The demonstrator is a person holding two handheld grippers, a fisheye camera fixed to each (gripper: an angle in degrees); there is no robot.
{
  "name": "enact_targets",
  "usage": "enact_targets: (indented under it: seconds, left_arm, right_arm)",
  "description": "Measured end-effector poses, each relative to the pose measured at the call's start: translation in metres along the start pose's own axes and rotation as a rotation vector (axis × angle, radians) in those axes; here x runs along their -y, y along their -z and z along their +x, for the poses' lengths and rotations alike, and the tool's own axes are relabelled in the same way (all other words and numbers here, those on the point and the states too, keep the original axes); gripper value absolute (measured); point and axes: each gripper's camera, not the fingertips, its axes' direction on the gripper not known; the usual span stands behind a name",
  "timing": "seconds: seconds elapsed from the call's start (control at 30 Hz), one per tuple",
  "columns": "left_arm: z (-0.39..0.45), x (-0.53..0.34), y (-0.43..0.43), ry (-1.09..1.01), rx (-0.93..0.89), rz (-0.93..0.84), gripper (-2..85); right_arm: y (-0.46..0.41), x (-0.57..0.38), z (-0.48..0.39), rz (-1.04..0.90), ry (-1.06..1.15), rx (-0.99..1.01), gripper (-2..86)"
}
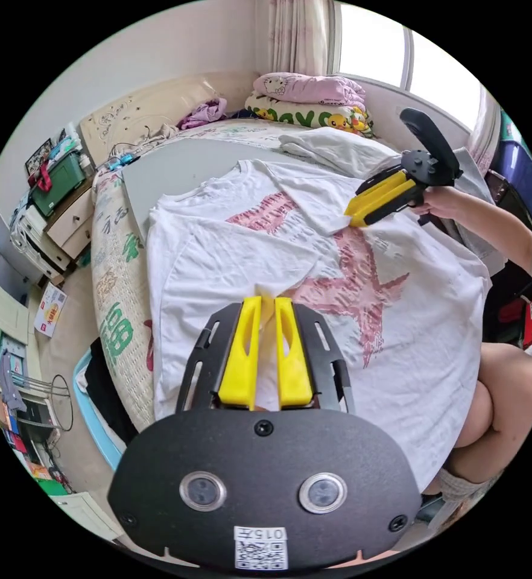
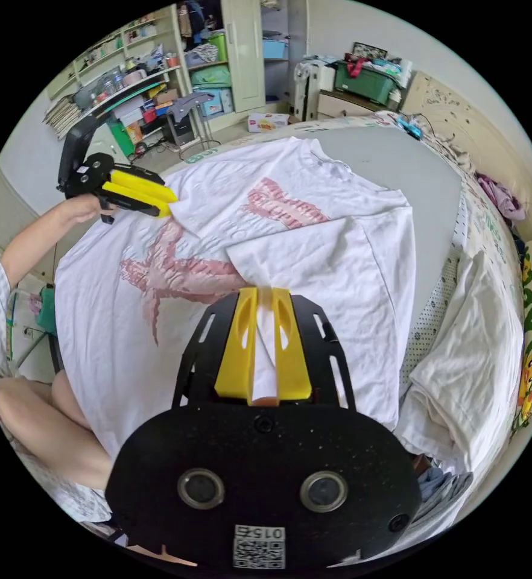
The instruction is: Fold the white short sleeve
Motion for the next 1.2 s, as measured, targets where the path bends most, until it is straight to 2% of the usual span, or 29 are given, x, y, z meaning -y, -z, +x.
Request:
enact_targets:
  seconds: [0.1,0.2,0.3,0.37,0.43,0.5,0.6,0.7,0.77,0.8,0.87,0.9,0.97,1.0,1.07,1.13,1.2]
  left_arm:
    - [-0.031,-0.009,0.001,0.060,-0.086,0.015,0.9]
    - [-0.086,-0.031,0.035,0.194,-0.114,0.158,0.7]
    - [-0.166,-0.077,0.078,0.443,0.054,0.296,2.0]
    - [-0.228,-0.144,0.096,0.760,0.167,0.362,7.4]
    - [-0.250,-0.198,0.099,0.905,0.108,0.407,9.7]
    - [-0.242,-0.244,0.105,0.935,0.061,0.485,9.6]
    - [-0.198,-0.299,0.126,0.886,0.044,0.557,7.9]
    - [-0.124,-0.343,0.174,0.818,0.020,0.748,3.7]
    - [-0.048,-0.377,0.226,0.737,-0.034,1.046,0.3]
    - [-0.029,-0.385,0.239,0.728,-0.051,1.127,0.0]
    - [0.041,-0.418,0.287,0.746,-0.149,1.430,-0.6]
    - [0.057,-0.425,0.299,0.757,-0.178,1.506,-0.7]
    - [0.113,-0.448,0.347,0.780,-0.336,1.778,-0.9]
    - [0.125,-0.452,0.359,0.778,-0.394,1.837,-0.9]
    - [0.165,-0.467,0.416,0.680,-0.675,2.050,-0.9]
    - [0.196,-0.482,0.463,0.549,-0.844,2.182,-0.9]
    - [0.227,-0.503,0.501,0.442,-1.003,2.292,-0.9]
  right_arm:
    - [0.003,0.003,0.022,-0.001,-0.056,0.008,1.3]
    - [0.043,-0.005,0.065,0.113,-0.184,-0.057,0.9]
    - [0.093,-0.030,0.138,0.220,-0.442,-0.296,2.1]
    - [0.110,-0.062,0.197,0.162,-0.687,-0.511,6.1]
    - [0.122,-0.091,0.220,0.145,-0.818,-0.519,8.1]
    - [0.135,-0.118,0.212,0.241,-0.813,-0.462,8.0]
    - [0.145,-0.154,0.164,0.367,-0.668,-0.332,6.3]
    - [0.152,-0.189,0.087,0.493,-0.505,-0.184,3.1]
    - [0.154,-0.213,0.022,0.602,-0.409,-0.051,0.7]
    - [0.155,-0.218,0.007,0.626,-0.397,-0.014,0.5]
    - [0.157,-0.233,-0.045,0.703,-0.398,0.154,-0.1]
    - [0.158,-0.236,-0.056,0.724,-0.410,0.204,-0.2]
    - [0.165,-0.238,-0.088,0.738,-0.464,0.449,-0.3]
    - [0.167,-0.235,-0.094,0.721,-0.470,0.520,-0.4]
    - [0.180,-0.221,-0.121,0.599,-0.415,0.798,-0.4]
    - [0.198,-0.220,-0.148,0.565,-0.315,0.909,-0.5]
    - [0.216,-0.232,-0.177,0.609,-0.245,0.893,-0.5]
